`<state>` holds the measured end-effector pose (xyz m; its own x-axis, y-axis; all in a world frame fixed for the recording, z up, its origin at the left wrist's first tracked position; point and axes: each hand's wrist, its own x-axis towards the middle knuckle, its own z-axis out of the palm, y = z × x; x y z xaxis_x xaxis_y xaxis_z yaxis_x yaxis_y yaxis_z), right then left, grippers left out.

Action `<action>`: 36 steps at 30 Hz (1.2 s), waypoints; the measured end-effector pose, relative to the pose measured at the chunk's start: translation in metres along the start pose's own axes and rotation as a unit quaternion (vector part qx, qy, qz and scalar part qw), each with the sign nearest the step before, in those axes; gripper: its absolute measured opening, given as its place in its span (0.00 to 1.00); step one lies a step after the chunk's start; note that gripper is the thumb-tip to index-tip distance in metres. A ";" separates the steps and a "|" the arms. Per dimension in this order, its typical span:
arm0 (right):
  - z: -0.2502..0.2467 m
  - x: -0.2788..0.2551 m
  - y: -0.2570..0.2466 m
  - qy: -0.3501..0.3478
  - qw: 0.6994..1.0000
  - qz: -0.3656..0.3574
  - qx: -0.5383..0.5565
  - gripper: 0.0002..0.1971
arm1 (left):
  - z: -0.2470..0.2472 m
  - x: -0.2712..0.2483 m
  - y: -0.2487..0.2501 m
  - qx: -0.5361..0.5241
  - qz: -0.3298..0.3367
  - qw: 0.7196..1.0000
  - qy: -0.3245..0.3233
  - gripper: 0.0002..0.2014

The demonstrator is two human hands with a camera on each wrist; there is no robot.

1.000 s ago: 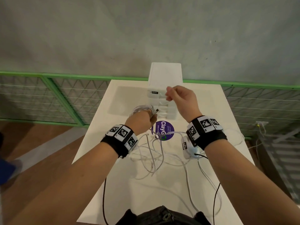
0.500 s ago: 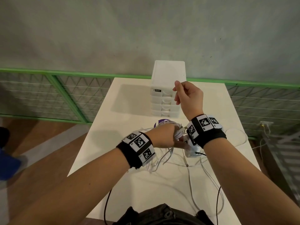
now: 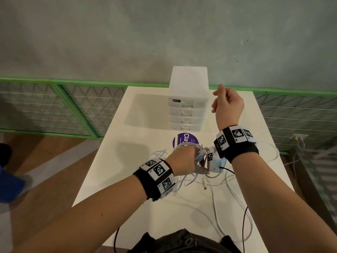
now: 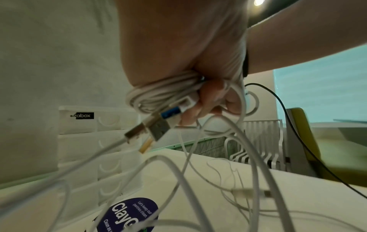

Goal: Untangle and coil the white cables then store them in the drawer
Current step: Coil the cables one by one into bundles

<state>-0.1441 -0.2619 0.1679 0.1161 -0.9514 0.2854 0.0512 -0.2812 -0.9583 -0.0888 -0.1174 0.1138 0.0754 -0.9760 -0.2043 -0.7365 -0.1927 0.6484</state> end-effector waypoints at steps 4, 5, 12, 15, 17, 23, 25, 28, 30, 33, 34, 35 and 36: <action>0.000 0.002 0.001 0.032 0.999 0.012 -0.004 0.16 | 0.011 0.006 -0.003 0.017 0.017 1.000 0.010 0.22; -0.001 0.003 -0.001 0.041 0.999 0.017 0.003 0.16 | 0.014 0.006 -0.006 0.025 0.026 0.999 0.009 0.23; -0.003 0.008 -0.009 0.092 0.989 0.073 0.090 0.15 | 0.010 0.011 -0.025 0.012 -0.066 0.997 -0.025 0.12; -0.001 0.001 0.000 0.018 0.997 0.056 0.043 0.15 | -0.005 0.017 -0.036 -0.047 -0.061 0.995 0.062 0.18; 0.001 -0.006 0.013 -0.082 0.994 0.034 -0.057 0.14 | -0.018 0.019 -0.043 -0.072 -0.070 0.989 0.110 0.18; 0.002 -0.039 0.054 -0.411 0.890 0.069 -0.185 0.27 | -0.062 0.024 -0.045 -0.215 -0.090 0.955 0.185 0.21; 0.002 -0.052 0.062 -0.473 0.856 0.098 -0.183 0.35 | -0.070 0.022 -0.044 -0.258 -0.053 0.944 0.197 0.23; 0.003 -0.068 0.071 -0.501 0.839 0.122 -0.176 0.36 | -0.083 0.018 -0.035 -0.264 -0.007 0.940 0.218 0.25; 0.003 -0.078 0.074 -0.473 0.860 0.134 -0.136 0.25 | -0.091 0.020 -0.032 -0.290 0.010 0.928 0.233 0.23; 0.003 -0.088 0.069 -0.392 0.908 0.146 -0.014 0.20 | -0.098 0.023 -0.029 -0.309 0.026 0.915 0.257 0.17; 0.003 -0.089 0.066 -0.376 0.917 0.131 -0.008 0.20 | -0.099 0.025 -0.030 -0.305 0.027 0.915 0.264 0.16; 0.004 -0.090 0.063 -0.374 0.922 0.101 -0.028 0.21 | -0.099 0.025 -0.030 -0.295 0.028 0.916 0.271 0.15; 0.005 -0.090 0.061 -0.384 0.919 0.055 -0.072 0.21 | -0.099 0.025 -0.030 -0.288 0.028 0.916 0.278 0.15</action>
<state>-0.1463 -0.1924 0.0840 0.7810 -0.6215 0.0611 -0.1281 -0.2552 -0.9584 0.0019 -0.1461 0.1620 0.4961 -0.8564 0.1429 -0.2855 -0.0055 0.9584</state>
